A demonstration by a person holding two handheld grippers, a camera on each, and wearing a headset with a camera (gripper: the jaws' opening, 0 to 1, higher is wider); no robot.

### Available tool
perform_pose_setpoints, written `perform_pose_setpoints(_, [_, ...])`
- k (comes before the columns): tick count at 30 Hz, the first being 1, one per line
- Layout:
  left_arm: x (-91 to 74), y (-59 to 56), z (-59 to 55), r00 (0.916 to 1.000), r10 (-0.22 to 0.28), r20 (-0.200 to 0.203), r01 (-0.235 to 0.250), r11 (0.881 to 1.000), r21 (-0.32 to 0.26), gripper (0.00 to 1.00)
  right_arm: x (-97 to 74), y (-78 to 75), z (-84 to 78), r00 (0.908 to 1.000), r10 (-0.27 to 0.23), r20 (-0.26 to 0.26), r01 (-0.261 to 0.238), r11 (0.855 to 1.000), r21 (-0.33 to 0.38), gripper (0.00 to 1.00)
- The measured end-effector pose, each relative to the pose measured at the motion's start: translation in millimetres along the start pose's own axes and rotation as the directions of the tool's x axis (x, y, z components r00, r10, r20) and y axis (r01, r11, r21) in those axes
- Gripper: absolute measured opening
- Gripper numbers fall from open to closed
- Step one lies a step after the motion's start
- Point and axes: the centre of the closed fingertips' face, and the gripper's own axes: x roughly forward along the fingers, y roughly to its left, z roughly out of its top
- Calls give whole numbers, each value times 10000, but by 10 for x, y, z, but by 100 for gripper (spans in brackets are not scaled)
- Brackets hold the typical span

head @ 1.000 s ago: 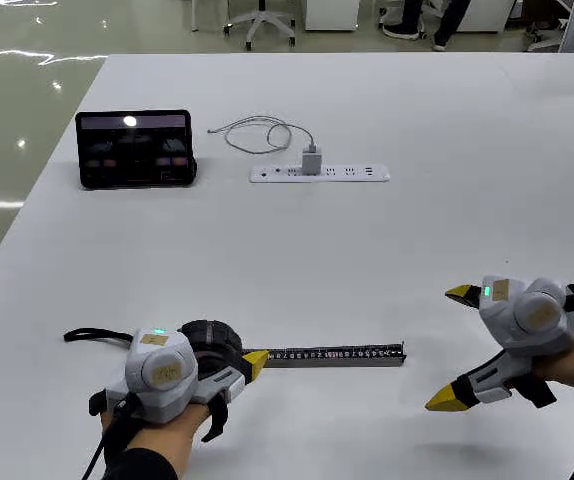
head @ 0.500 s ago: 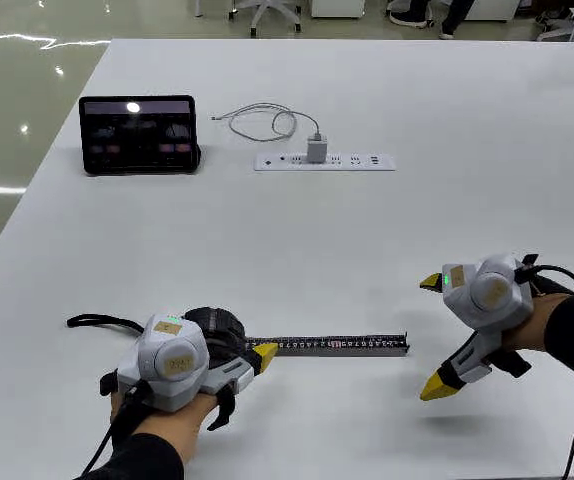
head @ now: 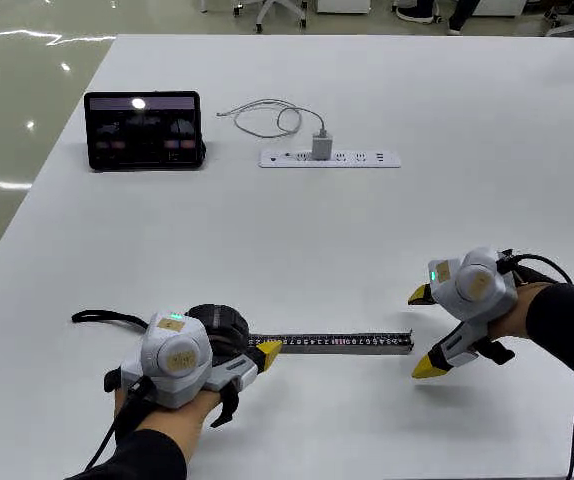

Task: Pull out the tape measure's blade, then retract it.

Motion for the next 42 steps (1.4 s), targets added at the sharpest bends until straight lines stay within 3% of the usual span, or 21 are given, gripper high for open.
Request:
perform_pose_setpoints(7, [-3,27,1,10000,73,8,-72,9999,-83,100,43,6,41,9999,164,33,-163,9990,-408,37])
perform_pose_setpoints(14, [1,11,-4,10000,20,-12,-20,10000,-66,99,75,23,-3,9988,399,-291,-415,9976,-563,26])
perform_pose_setpoints(17, [7,9,-20,10000,-47,-80,45,9998,-218,99,95,13,-20,9986,390,-365,-406,9982,-435,28])
perform_pose_setpoints(28, [-3,35,10,10000,50,35,-49,9997,-237,99,113,-6,-32,9982,395,-447,-412,9984,-381,13])
perform_pose_setpoints(37, [2,33,12,10000,43,42,-42,9995,-303,98,128,33,-32,9957,379,-840,-415,9983,-419,12])
perform_pose_setpoints(42, [-8,74,-14,9998,167,-127,-174,9986,-505,88,138,25,-22,9904,304,-1347,-329,9993,-164,11])
